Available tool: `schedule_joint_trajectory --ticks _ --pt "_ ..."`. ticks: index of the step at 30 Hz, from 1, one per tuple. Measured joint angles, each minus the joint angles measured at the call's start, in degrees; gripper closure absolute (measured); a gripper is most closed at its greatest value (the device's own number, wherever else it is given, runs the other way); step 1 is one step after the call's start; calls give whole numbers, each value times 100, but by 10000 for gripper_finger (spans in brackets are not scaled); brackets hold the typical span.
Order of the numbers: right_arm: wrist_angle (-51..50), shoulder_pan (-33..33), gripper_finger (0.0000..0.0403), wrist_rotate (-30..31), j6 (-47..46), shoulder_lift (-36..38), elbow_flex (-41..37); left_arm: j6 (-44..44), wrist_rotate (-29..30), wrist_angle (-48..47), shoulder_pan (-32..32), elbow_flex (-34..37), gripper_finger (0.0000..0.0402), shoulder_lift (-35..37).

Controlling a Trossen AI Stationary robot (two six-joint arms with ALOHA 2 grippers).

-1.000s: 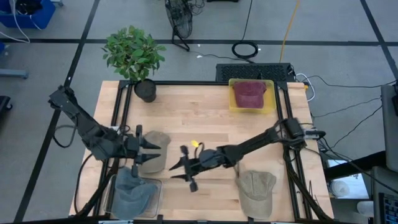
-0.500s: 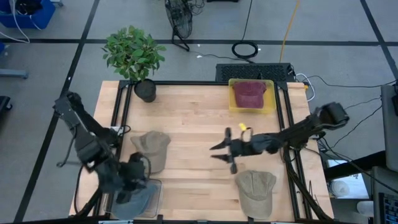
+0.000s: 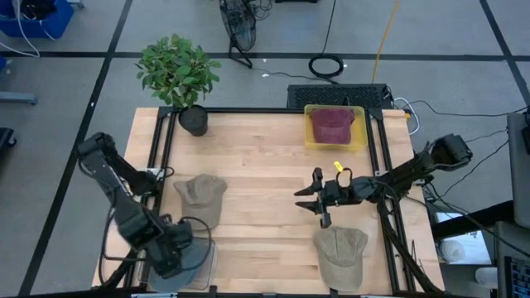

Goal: Pick & Place hat
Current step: Adjust the gray caps in the transparent bin

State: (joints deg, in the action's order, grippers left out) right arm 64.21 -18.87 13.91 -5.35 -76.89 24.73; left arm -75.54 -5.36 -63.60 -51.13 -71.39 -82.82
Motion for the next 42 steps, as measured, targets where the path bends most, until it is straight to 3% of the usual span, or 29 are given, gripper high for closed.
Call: schedule_joint_trajectory --ticks 9,14,20,27,32,38,42 --pt "72 0 282 192 0 -1 0 -328 -1598 2458 352 1473 284 1" --pt "67 0 282 251 0 -1 0 -630 -1999 3084 349 1743 284 2" --pt "-12 0 282 251 -2 -3 0 -558 -1872 2623 498 1743 284 210" --pt "-21 0 282 251 -21 -3 2 -905 -1913 1157 651 1743 284 240" --pt "-62 0 282 253 -10 -3 2 -1060 -2056 1131 596 1743 284 237" --pt "-108 0 282 251 -61 -3 2 -1069 -1751 1157 616 1772 284 239" --pt "-106 0 282 251 -35 -3 2 -503 -1677 1129 814 1774 284 277"
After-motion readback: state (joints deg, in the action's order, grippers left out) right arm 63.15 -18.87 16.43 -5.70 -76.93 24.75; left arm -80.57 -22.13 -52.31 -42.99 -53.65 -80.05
